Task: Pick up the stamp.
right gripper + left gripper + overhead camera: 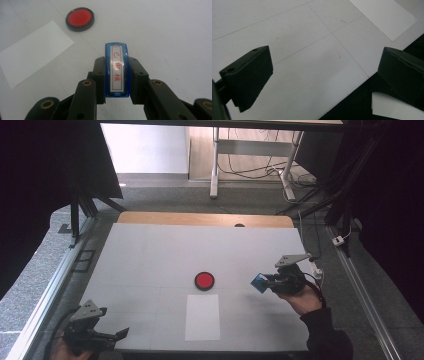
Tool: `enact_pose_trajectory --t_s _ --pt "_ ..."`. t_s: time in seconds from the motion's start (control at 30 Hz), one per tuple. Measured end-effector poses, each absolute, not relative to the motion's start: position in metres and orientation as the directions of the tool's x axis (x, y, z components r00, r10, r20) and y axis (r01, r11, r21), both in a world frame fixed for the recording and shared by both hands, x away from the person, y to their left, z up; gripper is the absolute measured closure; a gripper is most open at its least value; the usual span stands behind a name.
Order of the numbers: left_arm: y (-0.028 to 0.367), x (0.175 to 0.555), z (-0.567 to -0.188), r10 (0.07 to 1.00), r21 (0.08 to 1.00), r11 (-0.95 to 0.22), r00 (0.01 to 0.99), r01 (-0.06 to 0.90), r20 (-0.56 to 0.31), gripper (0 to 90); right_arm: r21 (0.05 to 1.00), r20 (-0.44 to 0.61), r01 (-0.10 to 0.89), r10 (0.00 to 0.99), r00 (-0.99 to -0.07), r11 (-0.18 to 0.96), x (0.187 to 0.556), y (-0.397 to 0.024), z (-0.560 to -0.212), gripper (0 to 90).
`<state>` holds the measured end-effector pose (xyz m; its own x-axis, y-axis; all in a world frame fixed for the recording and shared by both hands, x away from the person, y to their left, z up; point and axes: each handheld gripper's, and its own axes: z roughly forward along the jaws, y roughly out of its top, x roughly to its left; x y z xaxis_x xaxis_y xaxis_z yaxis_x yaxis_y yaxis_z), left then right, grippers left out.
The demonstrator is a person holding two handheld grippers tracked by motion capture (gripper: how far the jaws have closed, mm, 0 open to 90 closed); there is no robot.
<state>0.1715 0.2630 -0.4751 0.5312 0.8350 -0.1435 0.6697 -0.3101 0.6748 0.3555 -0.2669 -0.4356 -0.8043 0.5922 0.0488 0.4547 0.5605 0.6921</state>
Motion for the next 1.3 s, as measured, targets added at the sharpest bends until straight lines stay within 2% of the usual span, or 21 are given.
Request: enact_pose_trajectory --t_s 0.8,1.3 --pt "0.264 0.171 -0.475 0.837 0.678 -0.3 0.526 0.671 -0.151 0.0 0.766 0.069 0.381 0.522 -0.85 0.519 0.335 -0.233 -0.418 70.8" --pt "0.265 0.172 -0.475 0.835 0.675 -0.298 0.527 0.675 -0.159 0.0 0.783 0.077 0.312 0.413 -0.907 0.539 0.32 -0.188 -0.415 70.7"
